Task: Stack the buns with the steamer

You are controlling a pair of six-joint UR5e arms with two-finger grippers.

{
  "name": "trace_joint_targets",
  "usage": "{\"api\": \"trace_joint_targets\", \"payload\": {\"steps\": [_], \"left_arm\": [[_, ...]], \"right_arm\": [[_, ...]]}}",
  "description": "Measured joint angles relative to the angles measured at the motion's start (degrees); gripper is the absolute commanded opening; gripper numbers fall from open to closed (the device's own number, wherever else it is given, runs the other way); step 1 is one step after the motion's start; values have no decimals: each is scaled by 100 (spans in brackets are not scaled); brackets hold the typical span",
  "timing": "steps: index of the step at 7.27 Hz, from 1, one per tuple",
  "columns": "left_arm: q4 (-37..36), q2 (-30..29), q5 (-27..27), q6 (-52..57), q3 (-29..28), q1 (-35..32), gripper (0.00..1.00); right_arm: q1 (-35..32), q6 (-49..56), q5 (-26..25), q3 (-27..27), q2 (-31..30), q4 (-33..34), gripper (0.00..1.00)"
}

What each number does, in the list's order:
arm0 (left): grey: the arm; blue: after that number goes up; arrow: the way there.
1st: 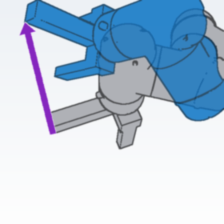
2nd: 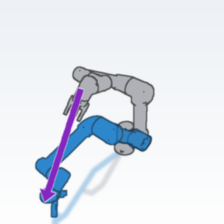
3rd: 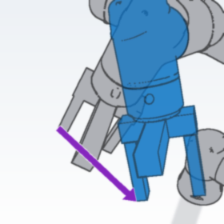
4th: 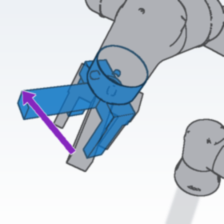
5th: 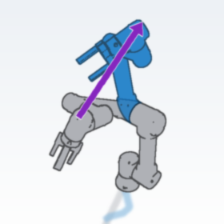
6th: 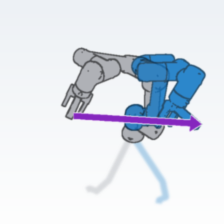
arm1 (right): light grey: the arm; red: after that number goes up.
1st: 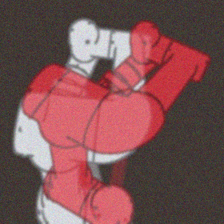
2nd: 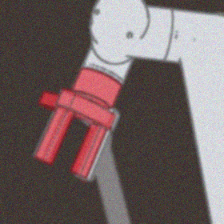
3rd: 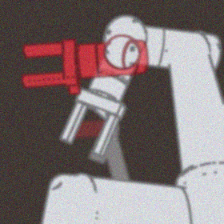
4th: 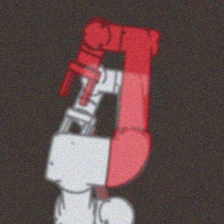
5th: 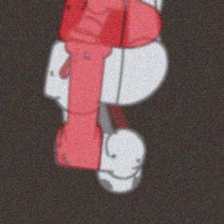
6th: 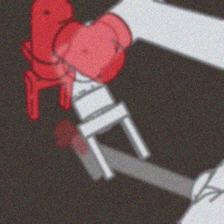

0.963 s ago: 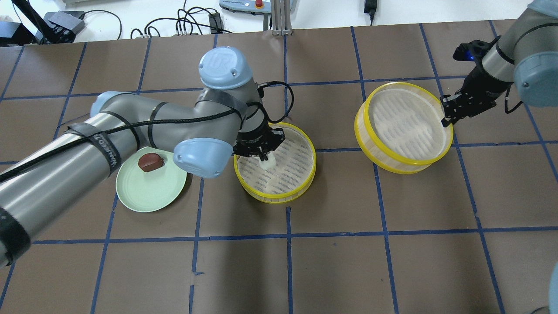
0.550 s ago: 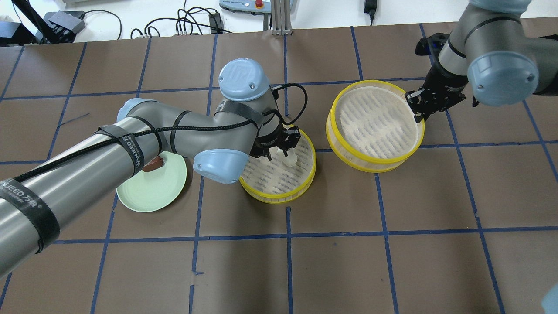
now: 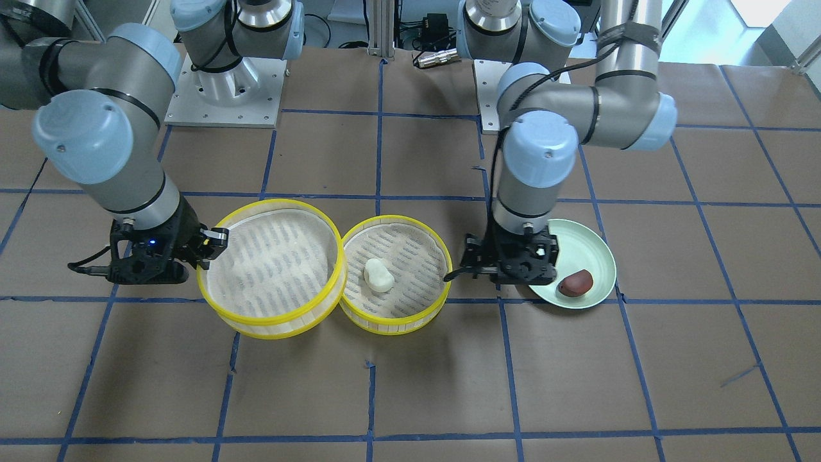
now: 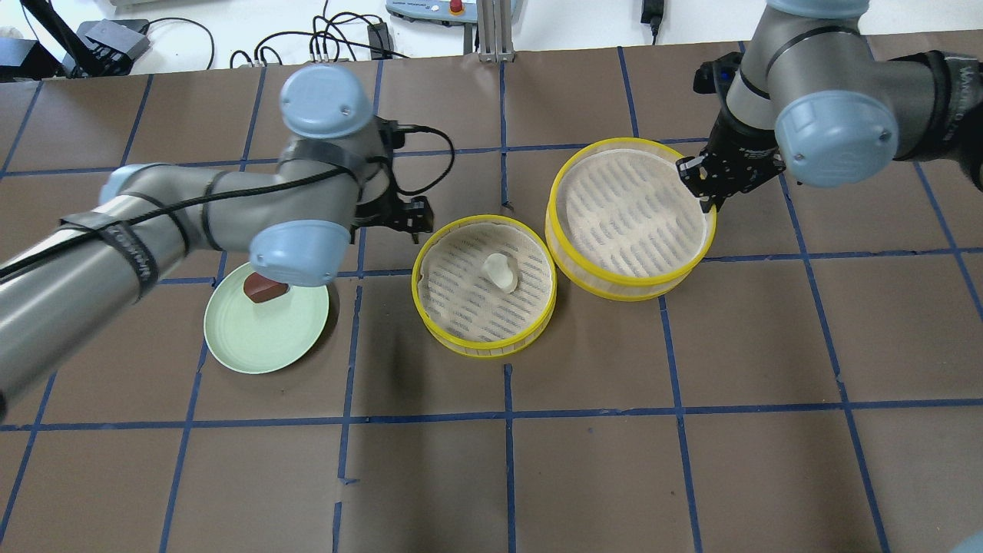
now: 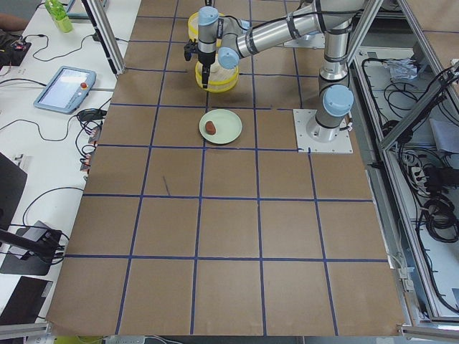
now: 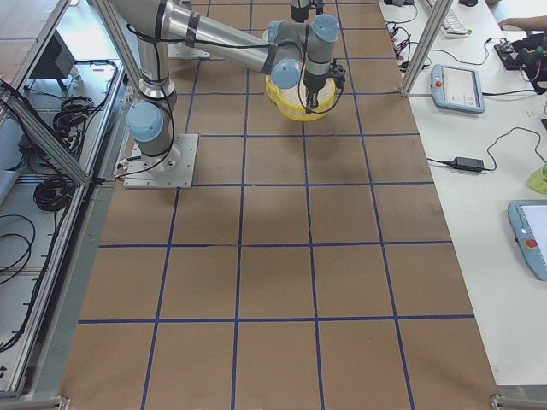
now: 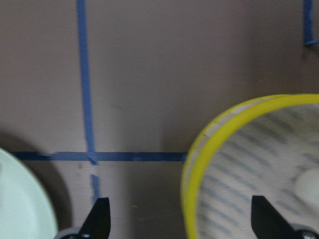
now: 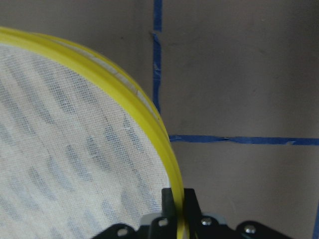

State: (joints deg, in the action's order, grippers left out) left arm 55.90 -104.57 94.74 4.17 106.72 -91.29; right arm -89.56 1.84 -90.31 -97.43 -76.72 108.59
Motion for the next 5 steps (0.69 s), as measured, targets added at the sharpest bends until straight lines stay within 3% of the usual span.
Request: {"api": "trace_joint_targets", "payload": {"steps": [2,4,5], "left_arm": [[39,-17,21,1132,359,869,100],[32,-141,47,1397,450,1168,99],[2,-261,48,1427,440,1224,81]], "right_arm": [[-790,-983,-142,278,207,-12,7],[-1384,-1640,-232,432,440,-23,8],[-1496,-1795,-230,445,506,-23,8]]}}
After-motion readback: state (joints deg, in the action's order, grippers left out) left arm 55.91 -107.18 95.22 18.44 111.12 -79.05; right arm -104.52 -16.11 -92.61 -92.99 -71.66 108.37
